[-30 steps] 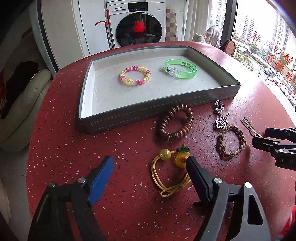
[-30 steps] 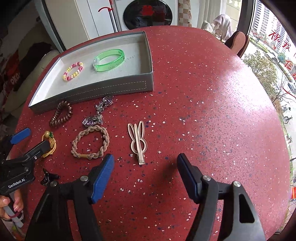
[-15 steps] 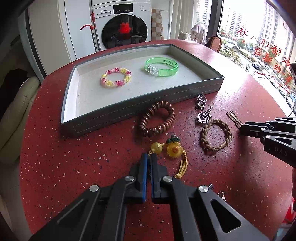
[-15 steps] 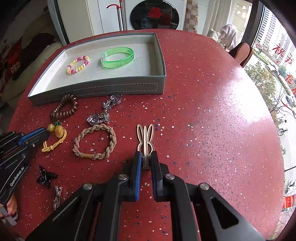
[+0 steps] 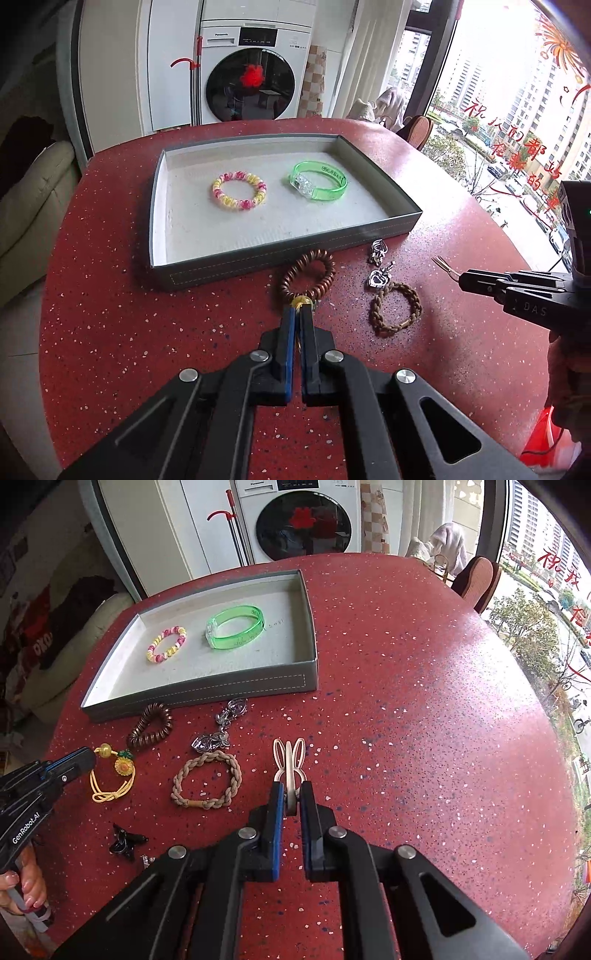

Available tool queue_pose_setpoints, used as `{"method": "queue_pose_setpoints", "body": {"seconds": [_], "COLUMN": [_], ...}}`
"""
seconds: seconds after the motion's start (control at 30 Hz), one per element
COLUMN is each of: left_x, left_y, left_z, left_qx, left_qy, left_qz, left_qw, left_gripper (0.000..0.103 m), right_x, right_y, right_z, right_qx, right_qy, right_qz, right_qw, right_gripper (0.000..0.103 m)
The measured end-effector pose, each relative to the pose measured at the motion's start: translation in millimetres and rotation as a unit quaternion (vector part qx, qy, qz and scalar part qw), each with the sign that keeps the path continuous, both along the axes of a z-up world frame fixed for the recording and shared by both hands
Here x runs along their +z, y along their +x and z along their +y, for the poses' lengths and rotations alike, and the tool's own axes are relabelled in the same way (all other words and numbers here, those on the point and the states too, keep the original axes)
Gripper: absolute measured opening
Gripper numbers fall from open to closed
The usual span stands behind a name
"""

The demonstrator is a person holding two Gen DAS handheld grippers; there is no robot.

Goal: Organize jewelry
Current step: 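Grasp the yellow cord bracelet with the left tool while the right tool grasps the bunny-ear clip, then carry the yellow cord bracelet and bunny-ear clip with both tools into the tray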

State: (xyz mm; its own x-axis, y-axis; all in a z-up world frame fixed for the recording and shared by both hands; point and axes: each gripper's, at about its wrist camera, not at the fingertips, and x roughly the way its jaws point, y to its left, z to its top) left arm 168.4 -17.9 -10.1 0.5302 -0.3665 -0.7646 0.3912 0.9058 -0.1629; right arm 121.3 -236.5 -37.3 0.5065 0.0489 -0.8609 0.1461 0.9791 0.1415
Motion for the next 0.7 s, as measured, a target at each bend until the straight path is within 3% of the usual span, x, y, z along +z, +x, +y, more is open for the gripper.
{"method": "queue_pose_setpoints", "body": {"seconds": [0.2,0.4,0.7], "left_x": [31.7,54.7,38.0], "left_y": [11.5,39.8,97.1], "left_z": [0.8,2.6,8.3], "left_qx": [-0.004,0.005,0.027], "left_qy": [-0.019,-0.022,-0.023], "left_qz": [-0.028,-0.052,-0.014], "left_qw": [0.9994,0.9984,0.9993], "left_gripper": [0.020,0.020,0.020], "right_x": [23.2,48.1,45.5], "right_y": [7.7,32.7,96.4], "right_z": [-1.3,8.6,18.1], "right_qx": [0.000,0.017,0.031], "right_qy": [0.026,0.022,0.039], "right_qz": [-0.024,-0.052,-0.038], "right_qw": [0.999,0.998,0.998], "right_gripper": [0.009,0.009,0.009]}}
